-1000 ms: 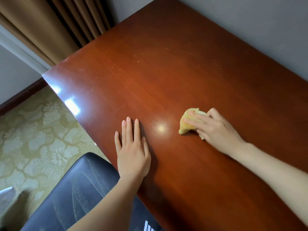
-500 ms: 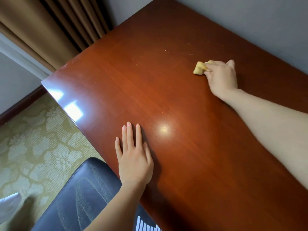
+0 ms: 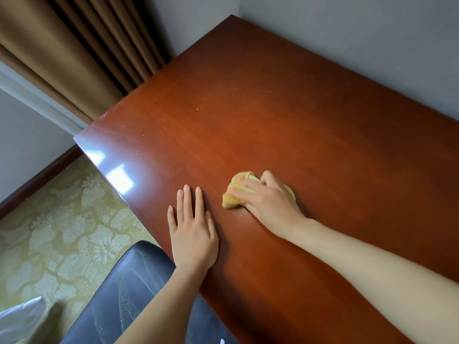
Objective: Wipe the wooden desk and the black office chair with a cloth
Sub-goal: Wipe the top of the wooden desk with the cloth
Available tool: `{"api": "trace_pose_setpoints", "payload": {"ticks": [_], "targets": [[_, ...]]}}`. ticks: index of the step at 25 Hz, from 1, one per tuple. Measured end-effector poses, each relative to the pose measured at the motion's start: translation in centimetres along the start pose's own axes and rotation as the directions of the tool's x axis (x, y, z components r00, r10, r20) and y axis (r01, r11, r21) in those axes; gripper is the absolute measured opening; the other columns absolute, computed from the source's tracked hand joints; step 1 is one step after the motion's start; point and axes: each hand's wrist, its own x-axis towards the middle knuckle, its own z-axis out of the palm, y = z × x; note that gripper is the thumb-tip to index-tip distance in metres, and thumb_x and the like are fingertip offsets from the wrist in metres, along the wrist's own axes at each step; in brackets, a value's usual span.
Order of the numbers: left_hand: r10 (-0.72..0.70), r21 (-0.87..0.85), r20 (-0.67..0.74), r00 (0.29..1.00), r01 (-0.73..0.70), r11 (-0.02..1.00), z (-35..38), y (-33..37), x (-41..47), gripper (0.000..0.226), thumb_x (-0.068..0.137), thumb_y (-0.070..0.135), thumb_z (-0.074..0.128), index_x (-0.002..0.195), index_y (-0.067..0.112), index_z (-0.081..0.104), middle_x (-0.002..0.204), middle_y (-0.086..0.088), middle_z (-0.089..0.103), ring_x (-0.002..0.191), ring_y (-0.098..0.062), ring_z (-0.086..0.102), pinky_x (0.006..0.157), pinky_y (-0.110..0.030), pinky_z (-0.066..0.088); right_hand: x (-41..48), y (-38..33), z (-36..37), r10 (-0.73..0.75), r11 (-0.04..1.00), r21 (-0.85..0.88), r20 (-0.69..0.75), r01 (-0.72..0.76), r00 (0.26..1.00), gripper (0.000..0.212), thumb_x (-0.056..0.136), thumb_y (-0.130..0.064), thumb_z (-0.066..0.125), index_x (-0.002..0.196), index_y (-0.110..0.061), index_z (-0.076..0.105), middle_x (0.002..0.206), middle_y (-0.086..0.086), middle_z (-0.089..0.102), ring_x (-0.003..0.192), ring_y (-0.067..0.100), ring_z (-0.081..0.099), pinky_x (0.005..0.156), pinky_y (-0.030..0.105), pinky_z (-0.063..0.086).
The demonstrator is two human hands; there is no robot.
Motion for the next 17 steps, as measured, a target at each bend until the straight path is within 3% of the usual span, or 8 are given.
{"api": "trace_pose_setpoints", "payload": {"ticks": [5,9,12,15,17], "targets": [[0.016,0.169,0.057,0.998,-0.026,0.985,-1.0,0.4,-0.3,0.063,0.091,0.03,0.016,0.147,0.007,0.031,0.155,-0.013,0.028,0.144,-0.029,0.024,0.113,-0.051,0.019,-5.9,3.8,-3.1,-0.16,0.985,-0.053,0.106,0.166,0.981,0.046,0.07,-0.008,0.081,0.112,-0.024,0.07,0.117,-0.001,0.067,0.071,0.023,0.053,0.056,0.038,0.054],[0.196,0.196,0.071,0.978,-0.207,0.959,-2.6,2.2,2.0,0.07,0.074,0.016,0.043,0.142,0.005,0.042,0.15,-0.013,0.037,0.14,-0.032,0.033,0.111,-0.055,0.026,-7.3,8.6,-6.0,-0.167,0.975,-0.134,0.072,0.176,0.983,0.055,0.06,-0.001,0.085,0.11,-0.02,0.071,0.114,0.001,0.068,0.066,0.022,0.051,0.055,0.034,0.053],[0.293,0.137,0.053,0.955,-0.298,0.945,-2.6,6.1,5.6,0.066,0.079,0.016,0.044,0.144,0.004,0.038,0.152,-0.014,0.033,0.142,-0.032,0.028,0.113,-0.051,0.022,-6.7,12.8,-7.7,-0.051,0.988,-0.144,0.021,0.054,0.998,0.057,0.06,0.001,0.085,0.111,-0.02,0.071,0.118,0.001,0.066,0.066,0.021,0.047,0.056,0.034,0.053],[0.295,0.066,0.022,0.955,-0.296,0.953,-1.0,10.5,9.9,0.058,0.099,0.028,0.029,0.152,0.01,0.015,0.16,-0.009,0.006,0.148,-0.026,-0.001,0.117,-0.042,-0.003,-5.0,17.4,-8.8,0.135,0.98,-0.135,-0.07,-0.143,0.988,0.051,0.069,0.001,0.079,0.114,-0.021,0.069,0.12,0.0,0.065,0.072,0.024,0.044,0.061,0.038,0.054],[0.278,0.047,0.005,0.961,-0.278,0.959,0.3,12.4,12.2,0.061,0.1,0.037,0.023,0.153,0.014,0.004,0.16,-0.006,-0.007,0.146,-0.023,-0.014,0.115,-0.039,-0.013,-3.0,20.4,-9.2,0.289,0.948,-0.087,-0.164,-0.306,0.943,0.042,0.081,-0.005,0.07,0.119,-0.023,0.065,0.122,0.0,0.064,0.08,0.022,0.039,0.075,0.038,0.049]]}}
